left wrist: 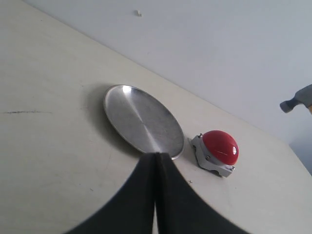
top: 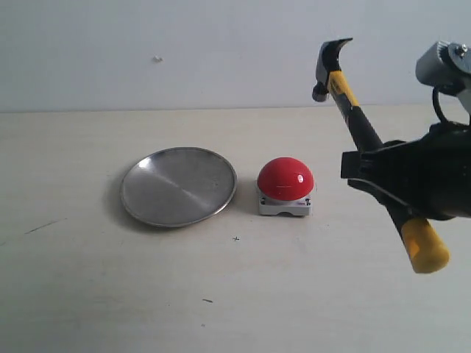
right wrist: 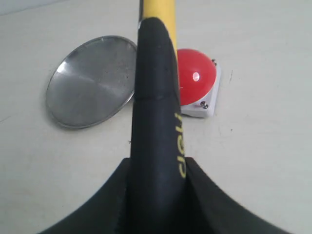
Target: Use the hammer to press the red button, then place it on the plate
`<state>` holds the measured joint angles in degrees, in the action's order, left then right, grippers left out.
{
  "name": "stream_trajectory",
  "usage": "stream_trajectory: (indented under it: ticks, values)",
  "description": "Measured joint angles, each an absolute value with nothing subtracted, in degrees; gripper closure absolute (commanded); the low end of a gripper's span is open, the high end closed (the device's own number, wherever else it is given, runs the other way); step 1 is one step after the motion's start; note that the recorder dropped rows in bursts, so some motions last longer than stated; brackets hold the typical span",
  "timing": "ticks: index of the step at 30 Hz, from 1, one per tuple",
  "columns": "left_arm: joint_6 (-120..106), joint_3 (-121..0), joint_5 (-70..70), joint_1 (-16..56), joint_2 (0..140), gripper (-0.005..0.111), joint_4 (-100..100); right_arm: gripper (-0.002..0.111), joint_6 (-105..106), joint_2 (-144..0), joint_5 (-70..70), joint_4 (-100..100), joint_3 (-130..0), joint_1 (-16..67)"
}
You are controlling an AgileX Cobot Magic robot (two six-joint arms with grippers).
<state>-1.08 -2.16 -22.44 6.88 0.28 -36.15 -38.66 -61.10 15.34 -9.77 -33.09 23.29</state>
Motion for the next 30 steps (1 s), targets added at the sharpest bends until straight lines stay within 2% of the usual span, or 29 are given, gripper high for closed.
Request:
stream_trajectory:
  ticks: [12,22,30]
  values:
    - [-1.1,-2.2,-22.4,6.9,0.3,0.104,-36.1,0.108,-38.8,-65.0,6.5,-6.2,-24.7,24.6]
    - [-1.1,-2.2,-22.4,6.9,0.3,0.104,-36.1,0.108,-39.5,-70.8,0.0,-5.7,-24.4,25.9]
    - [-1.1,-2.2,-22.4,6.9,0.3,0.104,-36.1,0.108,-39.5,-73.3,1.9,-7.2,-28.6,25.9]
